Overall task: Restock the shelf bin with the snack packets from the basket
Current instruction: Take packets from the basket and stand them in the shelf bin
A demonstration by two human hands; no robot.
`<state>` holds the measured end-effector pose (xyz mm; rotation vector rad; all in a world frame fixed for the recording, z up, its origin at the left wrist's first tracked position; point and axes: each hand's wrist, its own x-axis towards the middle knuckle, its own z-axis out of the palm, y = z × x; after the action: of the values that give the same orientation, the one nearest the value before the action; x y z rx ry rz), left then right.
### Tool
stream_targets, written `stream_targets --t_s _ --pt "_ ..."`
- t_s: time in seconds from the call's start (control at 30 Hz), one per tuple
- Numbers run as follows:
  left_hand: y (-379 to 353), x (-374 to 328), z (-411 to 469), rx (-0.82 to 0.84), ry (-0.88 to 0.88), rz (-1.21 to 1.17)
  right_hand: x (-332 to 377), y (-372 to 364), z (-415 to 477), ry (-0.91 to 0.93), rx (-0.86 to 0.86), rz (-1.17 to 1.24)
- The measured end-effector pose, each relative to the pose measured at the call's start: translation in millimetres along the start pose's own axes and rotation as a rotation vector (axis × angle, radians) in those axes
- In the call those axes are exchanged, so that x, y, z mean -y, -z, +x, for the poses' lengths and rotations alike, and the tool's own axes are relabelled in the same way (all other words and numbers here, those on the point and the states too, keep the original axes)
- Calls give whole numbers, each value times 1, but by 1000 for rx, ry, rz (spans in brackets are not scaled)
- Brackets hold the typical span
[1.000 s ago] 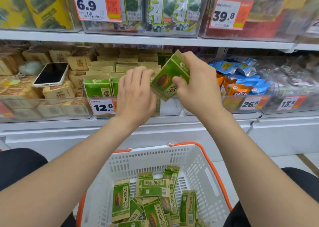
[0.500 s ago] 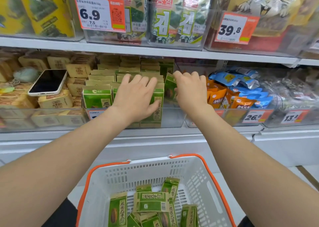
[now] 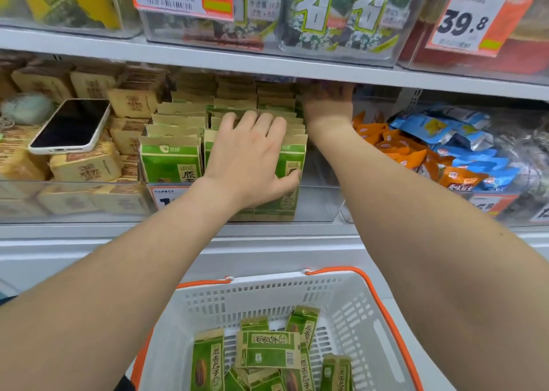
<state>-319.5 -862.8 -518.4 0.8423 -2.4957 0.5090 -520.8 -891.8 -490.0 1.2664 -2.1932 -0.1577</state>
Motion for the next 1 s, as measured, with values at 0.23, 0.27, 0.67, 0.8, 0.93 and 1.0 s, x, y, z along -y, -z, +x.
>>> stream_targets --t_s 0.23,0.27,0.67,0.8,0.93,1.0 --pt "-3 -3 0 -40 6 -12 3 -10 4 -112 -116 -71" --pt "-3 -2 0 -45 6 -15 4 -15 2 -93 -105 -80" --pt "-4 0 -1 -25 -8 -6 0 -17 -19 342 225 -379" --pt "4 -2 -5 -19 15 25 -10 1 -35 352 225 -159" --pt "12 -11 -16 -86 20 -24 -22 24 -64 305 159 -22" --pt "15 -16 -23 -141 4 -51 -29 29 -80 263 127 55"
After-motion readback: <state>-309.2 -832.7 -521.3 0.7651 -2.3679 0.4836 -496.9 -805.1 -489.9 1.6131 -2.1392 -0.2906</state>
